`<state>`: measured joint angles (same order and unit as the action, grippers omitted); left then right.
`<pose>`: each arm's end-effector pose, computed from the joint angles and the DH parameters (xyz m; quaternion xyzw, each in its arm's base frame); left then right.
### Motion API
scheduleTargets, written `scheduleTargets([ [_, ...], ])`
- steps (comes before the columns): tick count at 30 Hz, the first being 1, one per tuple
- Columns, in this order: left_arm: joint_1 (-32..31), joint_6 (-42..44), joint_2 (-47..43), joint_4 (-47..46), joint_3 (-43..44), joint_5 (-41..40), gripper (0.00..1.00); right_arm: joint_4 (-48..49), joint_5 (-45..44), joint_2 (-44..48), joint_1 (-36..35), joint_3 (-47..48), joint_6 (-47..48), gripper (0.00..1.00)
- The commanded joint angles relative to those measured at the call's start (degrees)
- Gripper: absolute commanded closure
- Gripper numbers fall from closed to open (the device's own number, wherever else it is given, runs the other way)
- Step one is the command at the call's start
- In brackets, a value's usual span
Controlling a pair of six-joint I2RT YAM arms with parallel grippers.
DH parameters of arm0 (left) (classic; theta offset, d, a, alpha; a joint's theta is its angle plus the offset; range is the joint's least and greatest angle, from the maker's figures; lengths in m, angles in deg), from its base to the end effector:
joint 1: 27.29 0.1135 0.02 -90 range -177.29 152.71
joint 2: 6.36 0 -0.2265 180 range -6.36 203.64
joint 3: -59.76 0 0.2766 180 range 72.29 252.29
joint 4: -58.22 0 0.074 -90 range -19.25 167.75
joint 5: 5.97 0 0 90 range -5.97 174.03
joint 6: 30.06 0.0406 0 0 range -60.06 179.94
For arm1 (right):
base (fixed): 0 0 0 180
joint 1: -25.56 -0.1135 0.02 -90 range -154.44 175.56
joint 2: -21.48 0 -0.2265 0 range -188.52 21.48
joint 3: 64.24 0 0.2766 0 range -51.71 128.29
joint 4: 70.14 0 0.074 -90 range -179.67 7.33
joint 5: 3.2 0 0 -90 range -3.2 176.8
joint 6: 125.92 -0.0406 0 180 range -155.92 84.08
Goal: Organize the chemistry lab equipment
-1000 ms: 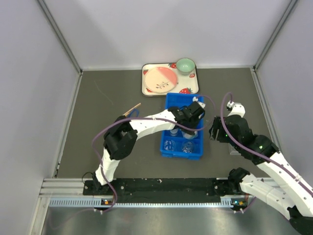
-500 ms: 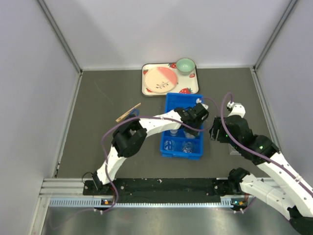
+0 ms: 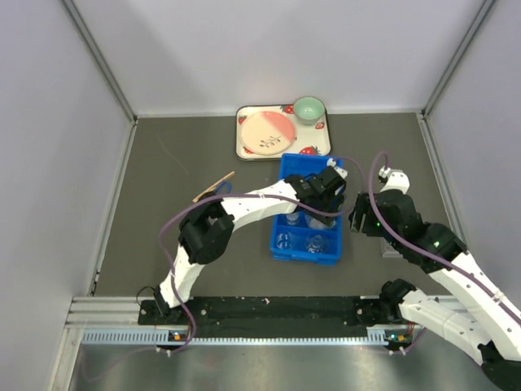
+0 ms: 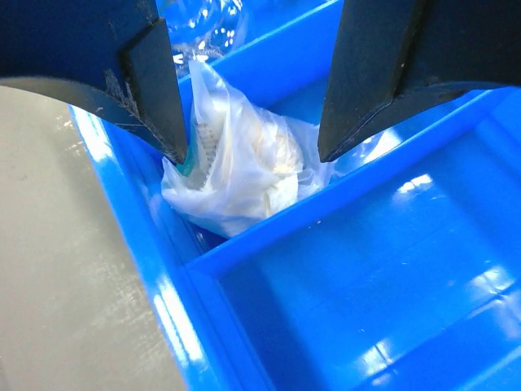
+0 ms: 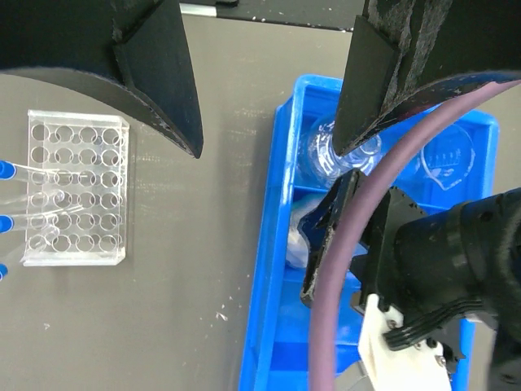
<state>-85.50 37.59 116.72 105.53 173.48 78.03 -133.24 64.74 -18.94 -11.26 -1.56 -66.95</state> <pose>0.2562 -0.4052 0.1627 0.2802 0.9148 -0.1469 0.2509 0.1596 0.1005 0.2921 0.0344 0.8955 0.0835 0.4359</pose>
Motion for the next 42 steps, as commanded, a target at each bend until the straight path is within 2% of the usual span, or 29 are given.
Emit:
scheduleTargets([
  [1, -0.14, 1.95, -7.77, 1.15, 3.58, -2.7, 0.3, 0.2, -0.96, -0.09, 0.43, 4.25, 0.53, 0.34],
  [8, 1.08, 3.63, -13.74, 8.27, 7.88, -6.3, 0.31, 0.2, -1.84, -1.23, 0.43, 6.62, 0.7, 0.34],
  [13, 7.13, 2.75, -19.35, 13.46, 6.93, -7.27, 0.32, 1.17, -1.84, -2.64, 0.52, 7.77, 0.79, 0.34],
  [19, 17.23, 2.75, -28.94, 12.85, -4.49, -4.64, 0.32, 4.33, 0.0, -5.97, 0.43, 8.82, 1.14, 0.34],
  [24, 23.84, 3.54, -33.0, 11.89, -13.2, -3.58, 0.32, 7.67, 2.37, -7.82, 0.43, 7.42, 0.27, 0.34],
  [27, 28.84, 3.37, -33.7, 11.98, -17.24, -2.1, 0.32, 8.99, 3.87, -8.62, 0.52, 6.54, -0.35, 0.34],
  [32, 34.74, 3.37, -34.93, 6.18, -26.72, 0.72, 0.32, 10.4, 4.4, -9.23, 0.43, 4.61, -0.26, 0.34],
  [36, 39.83, 2.93, -33.18, 5.47, -29.55, 4.76, 0.34, 10.84, 4.75, -9.32, 0.35, 3.82, -0.26, 0.34],
  [42, 42.48, 3.54, -31.69, 3.8, -31.31, 5.56, 0.35, 11.37, 4.93, -9.5, 0.43, 3.11, 0.0, 0.34],
])
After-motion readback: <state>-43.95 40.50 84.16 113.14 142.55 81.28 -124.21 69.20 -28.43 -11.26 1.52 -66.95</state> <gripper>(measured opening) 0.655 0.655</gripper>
